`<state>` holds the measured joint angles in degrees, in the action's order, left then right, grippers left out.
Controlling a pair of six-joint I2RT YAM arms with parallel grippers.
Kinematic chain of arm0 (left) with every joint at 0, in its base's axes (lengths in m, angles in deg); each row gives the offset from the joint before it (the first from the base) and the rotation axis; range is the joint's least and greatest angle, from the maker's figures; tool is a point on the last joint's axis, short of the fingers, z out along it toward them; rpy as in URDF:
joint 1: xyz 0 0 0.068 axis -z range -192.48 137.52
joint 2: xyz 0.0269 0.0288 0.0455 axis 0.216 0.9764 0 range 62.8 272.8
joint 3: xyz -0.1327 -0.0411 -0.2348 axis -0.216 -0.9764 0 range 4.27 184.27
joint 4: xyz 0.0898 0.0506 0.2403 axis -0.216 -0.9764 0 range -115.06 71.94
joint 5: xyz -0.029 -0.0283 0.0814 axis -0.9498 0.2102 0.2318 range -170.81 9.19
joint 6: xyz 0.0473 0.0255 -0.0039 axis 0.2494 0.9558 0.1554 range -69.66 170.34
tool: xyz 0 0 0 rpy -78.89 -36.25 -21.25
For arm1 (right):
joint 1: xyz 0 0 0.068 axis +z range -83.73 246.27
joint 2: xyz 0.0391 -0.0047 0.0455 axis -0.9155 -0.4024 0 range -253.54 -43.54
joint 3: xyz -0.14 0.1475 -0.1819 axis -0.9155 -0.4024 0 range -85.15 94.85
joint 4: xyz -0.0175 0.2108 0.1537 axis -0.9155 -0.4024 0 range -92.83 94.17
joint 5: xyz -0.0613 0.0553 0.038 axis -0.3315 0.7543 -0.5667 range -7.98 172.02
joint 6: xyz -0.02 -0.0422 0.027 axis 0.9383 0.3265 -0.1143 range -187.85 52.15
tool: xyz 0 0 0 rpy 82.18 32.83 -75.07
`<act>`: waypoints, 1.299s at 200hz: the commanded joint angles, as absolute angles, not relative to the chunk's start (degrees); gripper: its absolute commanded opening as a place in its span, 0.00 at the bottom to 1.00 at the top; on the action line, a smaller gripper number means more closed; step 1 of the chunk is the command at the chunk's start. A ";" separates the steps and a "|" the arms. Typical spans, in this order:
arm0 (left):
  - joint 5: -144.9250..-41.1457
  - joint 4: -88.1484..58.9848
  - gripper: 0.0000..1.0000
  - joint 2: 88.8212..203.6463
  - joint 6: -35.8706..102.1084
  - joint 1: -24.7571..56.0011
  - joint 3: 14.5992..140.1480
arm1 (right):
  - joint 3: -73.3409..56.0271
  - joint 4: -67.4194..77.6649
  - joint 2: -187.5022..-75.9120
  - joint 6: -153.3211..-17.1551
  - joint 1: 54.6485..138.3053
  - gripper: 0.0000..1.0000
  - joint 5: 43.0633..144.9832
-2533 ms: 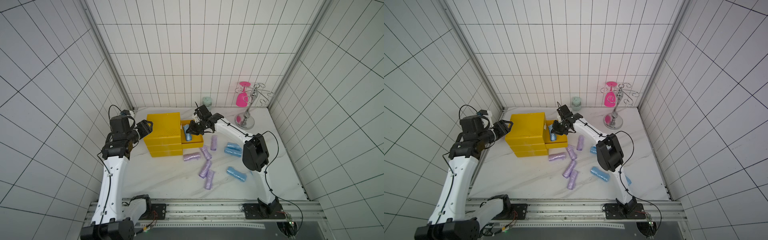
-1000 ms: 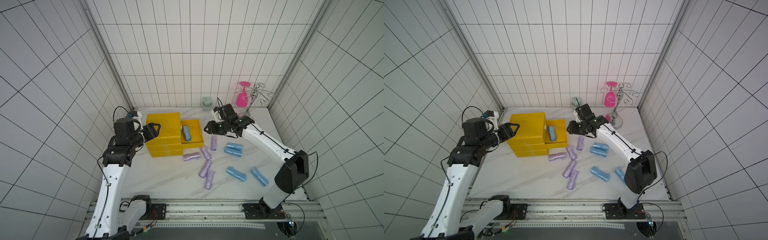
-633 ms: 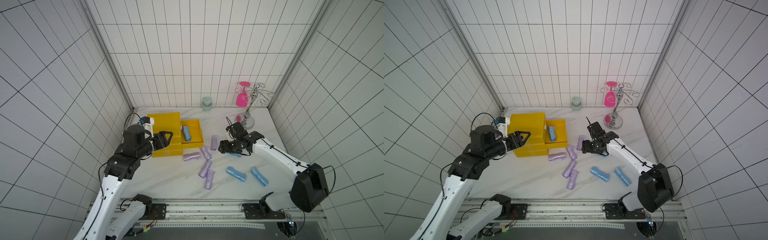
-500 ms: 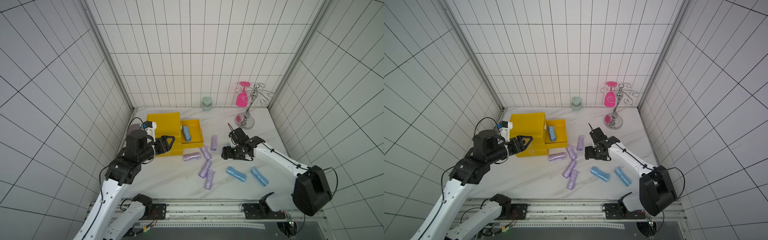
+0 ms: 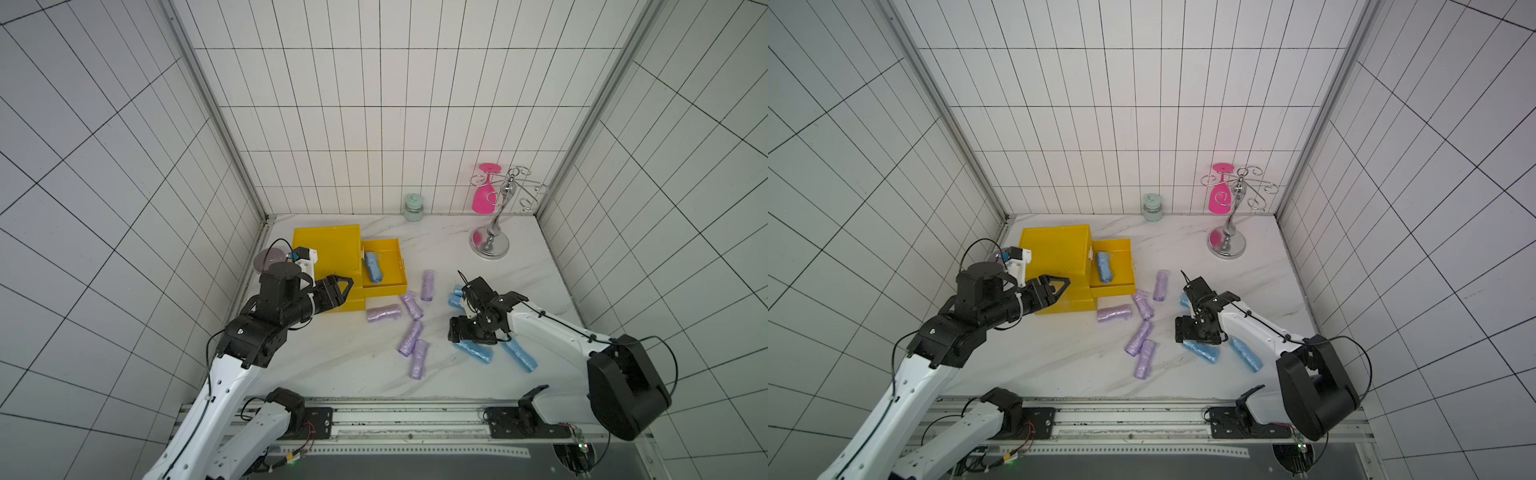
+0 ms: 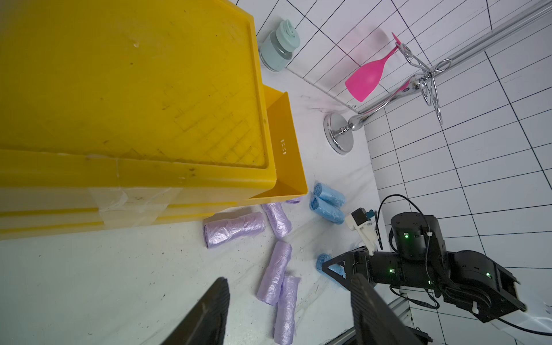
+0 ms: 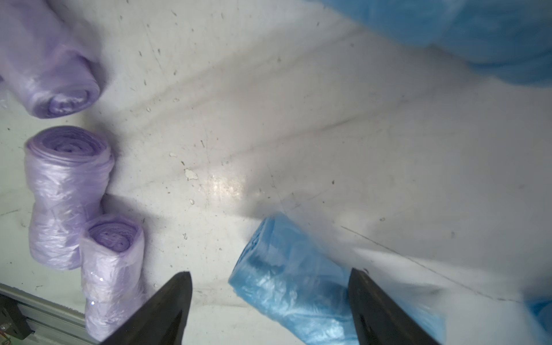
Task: Sort the rolls of trash bags by color and place them into the drawer
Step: Pick up the roll of trash bags from the center of the board.
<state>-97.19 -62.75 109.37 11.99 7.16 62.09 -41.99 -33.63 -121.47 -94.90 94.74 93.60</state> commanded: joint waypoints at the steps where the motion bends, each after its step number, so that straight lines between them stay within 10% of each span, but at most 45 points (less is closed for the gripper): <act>1: -98.11 -60.72 0.64 109.04 11.49 7.38 61.23 | -44.65 -33.71 -120.30 -96.21 94.86 0.86 95.08; 64: -98.37 -60.47 0.64 108.52 11.48 7.39 60.57 | -43.68 -36.25 -121.37 -100.38 101.97 0.78 90.27; 158: -97.83 -60.86 0.64 107.64 11.99 7.34 59.29 | -40.56 -38.83 -127.01 -101.59 107.06 0.22 85.21; 260: -97.48 -66.43 0.65 114.49 21.59 -1.47 67.05 | -17.75 -44.60 -125.08 -97.37 106.06 0.16 87.70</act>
